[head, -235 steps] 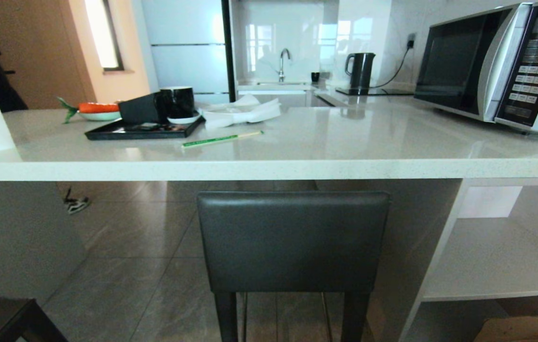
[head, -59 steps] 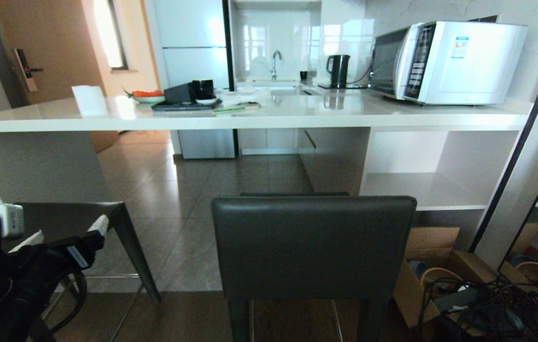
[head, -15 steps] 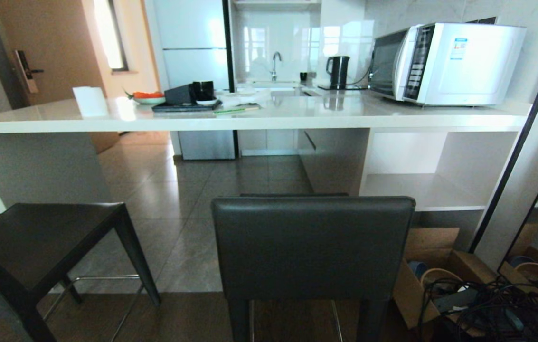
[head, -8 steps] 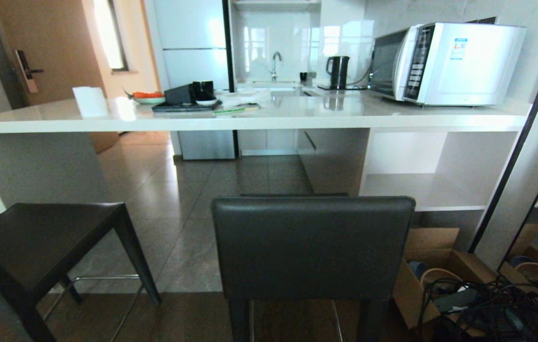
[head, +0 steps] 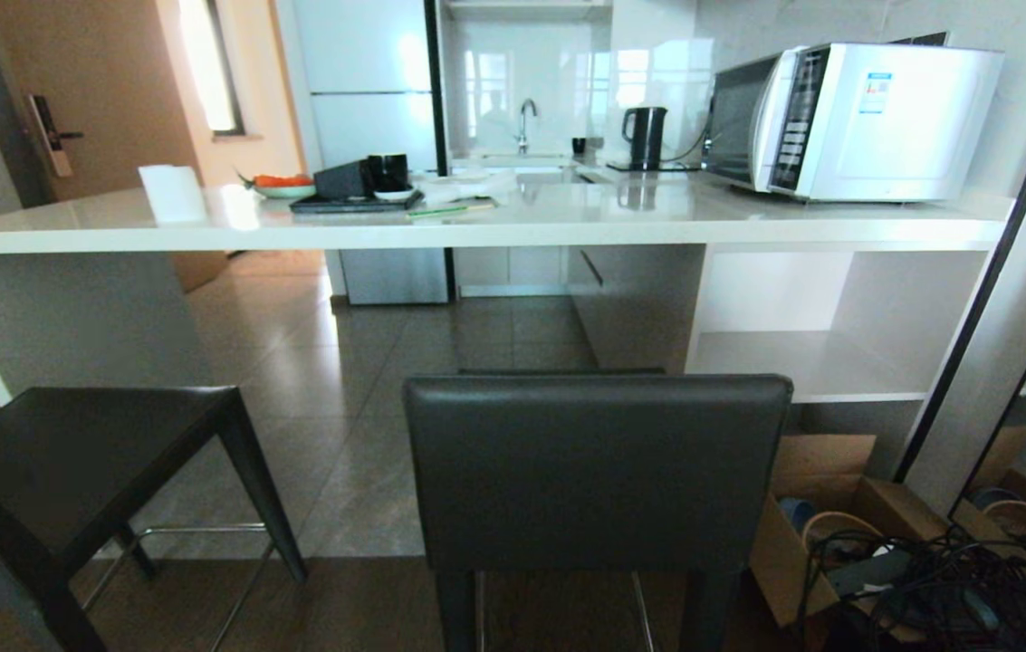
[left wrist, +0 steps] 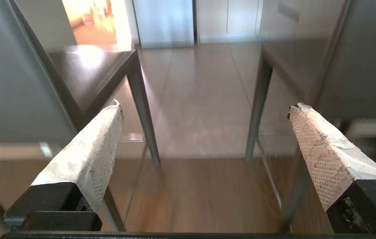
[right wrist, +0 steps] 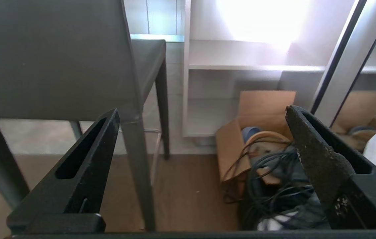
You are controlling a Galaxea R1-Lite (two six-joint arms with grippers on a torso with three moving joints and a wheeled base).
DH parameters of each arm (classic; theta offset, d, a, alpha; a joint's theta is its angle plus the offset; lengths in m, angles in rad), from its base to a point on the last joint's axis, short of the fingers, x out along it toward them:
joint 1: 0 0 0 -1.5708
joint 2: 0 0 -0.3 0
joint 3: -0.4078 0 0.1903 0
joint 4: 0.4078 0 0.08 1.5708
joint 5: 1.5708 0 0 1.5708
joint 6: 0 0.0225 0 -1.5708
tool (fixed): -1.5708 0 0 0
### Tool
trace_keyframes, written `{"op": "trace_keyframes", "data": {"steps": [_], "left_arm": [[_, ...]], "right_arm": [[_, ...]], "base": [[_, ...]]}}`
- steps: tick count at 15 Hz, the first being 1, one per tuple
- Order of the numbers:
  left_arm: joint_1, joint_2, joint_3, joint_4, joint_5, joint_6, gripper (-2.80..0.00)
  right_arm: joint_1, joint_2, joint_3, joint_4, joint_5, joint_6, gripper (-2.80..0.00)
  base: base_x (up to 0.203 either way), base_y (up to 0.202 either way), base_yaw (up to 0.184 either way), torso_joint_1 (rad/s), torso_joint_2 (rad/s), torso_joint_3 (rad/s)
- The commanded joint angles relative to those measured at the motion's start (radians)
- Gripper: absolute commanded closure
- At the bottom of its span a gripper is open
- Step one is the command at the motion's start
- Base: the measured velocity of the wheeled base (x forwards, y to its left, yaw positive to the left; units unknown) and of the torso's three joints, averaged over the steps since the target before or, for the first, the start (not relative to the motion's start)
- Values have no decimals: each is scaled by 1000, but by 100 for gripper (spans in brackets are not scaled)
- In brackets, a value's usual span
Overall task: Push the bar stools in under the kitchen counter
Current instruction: Push the gray chair back under the dining table
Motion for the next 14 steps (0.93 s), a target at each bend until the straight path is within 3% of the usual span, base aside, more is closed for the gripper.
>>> {"op": "trace_keyframes", "data": {"steps": [1,3,12,13,14], "left_arm": [[-2,0,10,12,-7,5,-280],[-1,9,-15,93,-44,24,-280],[-2,1,5,26,-43,3,-280],[-2,1,5,26,-43,3,-188],[-2,1,5,26,-43,5,0]], "right_arm": [[1,0,9,-2,-7,17,-280],[1,-1,9,-2,-9,10,-280],[1,0,9,-1,-12,23,-280],[1,1,9,-1,-12,23,0],[1,0,9,-1,-11,22,0]], "base": [[0,0,0,0,0,0],[0,0,0,0,0,0],[0,0,0,0,0,0],[0,0,0,0,0,0],[0,0,0,0,0,0]]}}
